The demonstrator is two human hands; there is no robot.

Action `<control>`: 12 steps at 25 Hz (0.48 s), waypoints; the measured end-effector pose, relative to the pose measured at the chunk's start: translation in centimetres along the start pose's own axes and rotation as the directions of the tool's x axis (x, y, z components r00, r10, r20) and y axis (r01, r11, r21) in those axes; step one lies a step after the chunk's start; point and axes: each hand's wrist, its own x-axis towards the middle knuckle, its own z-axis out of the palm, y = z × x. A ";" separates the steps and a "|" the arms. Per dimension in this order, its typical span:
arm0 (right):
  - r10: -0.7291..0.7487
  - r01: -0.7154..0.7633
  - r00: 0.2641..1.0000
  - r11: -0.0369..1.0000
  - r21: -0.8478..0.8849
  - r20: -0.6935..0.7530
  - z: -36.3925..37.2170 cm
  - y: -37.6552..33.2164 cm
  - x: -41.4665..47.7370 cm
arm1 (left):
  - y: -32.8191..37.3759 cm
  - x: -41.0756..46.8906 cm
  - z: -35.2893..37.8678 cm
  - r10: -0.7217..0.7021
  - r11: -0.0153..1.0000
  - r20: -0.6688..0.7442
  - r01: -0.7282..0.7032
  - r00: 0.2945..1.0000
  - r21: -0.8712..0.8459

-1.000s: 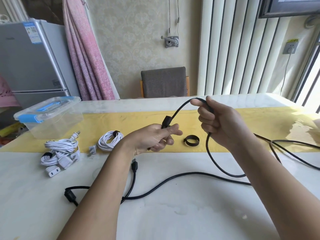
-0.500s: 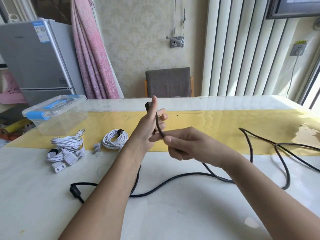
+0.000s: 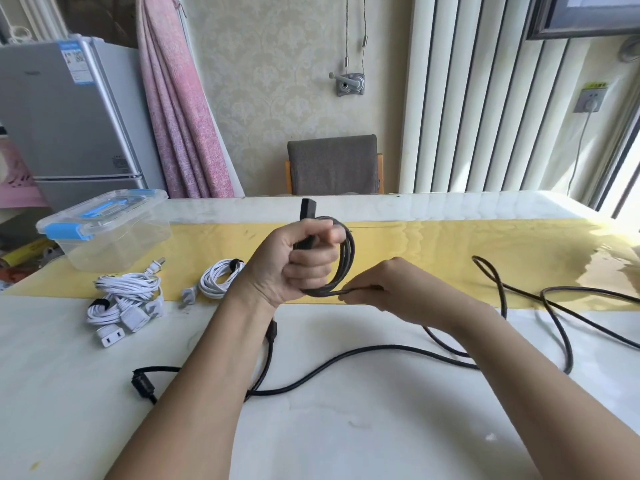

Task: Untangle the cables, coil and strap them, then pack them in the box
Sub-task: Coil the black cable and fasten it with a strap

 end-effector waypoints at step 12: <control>0.722 -0.536 0.668 0.636 0.555 -0.181 -5.3 6.4 -1.8 | -0.4 -0.8 1.0 -0.453 0.545 -0.190 0.439 0.871 0.714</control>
